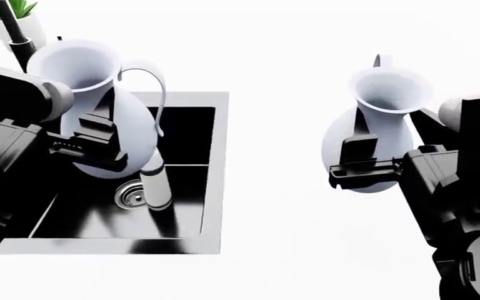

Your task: Pick the pitcher and pitcher and place them in the sink. Then turn on the water.

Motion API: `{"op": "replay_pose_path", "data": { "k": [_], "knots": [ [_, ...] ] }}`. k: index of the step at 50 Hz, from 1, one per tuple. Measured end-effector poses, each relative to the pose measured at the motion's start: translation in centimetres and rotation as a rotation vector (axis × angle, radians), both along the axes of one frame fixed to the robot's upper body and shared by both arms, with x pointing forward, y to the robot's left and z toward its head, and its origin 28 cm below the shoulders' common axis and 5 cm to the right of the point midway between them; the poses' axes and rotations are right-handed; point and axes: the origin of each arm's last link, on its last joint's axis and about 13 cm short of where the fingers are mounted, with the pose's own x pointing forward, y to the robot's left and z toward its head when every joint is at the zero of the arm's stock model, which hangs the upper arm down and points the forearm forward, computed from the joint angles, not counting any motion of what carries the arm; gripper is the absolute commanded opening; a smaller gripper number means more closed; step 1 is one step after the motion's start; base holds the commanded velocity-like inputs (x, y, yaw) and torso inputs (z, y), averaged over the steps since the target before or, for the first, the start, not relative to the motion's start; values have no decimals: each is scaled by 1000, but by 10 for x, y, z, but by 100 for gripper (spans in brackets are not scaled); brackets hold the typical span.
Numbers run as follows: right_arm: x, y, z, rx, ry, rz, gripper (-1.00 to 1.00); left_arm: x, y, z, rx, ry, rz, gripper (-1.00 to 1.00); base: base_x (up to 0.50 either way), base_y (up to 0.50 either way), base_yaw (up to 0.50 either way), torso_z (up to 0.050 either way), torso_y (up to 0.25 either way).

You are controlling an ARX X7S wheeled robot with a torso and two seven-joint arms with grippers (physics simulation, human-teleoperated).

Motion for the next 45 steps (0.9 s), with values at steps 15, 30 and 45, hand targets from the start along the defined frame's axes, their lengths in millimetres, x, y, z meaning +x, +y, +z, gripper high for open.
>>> {"op": "replay_pose_path", "data": {
  "k": [15,30,45],
  "knots": [
    [0,0,0,-1,-1,-2,-100,0,1,0,-2,2,2,-100,0,500,0,1,1],
    [1,1,1,-2,-2,0,-100,0,1,0,-5,1,4,-100,0,500,0,0,1],
    [1,1,0,-1,-2,0,-100,0,2,-1,-8,3,5,-100,0,500,0,1,1]
  ]
}}
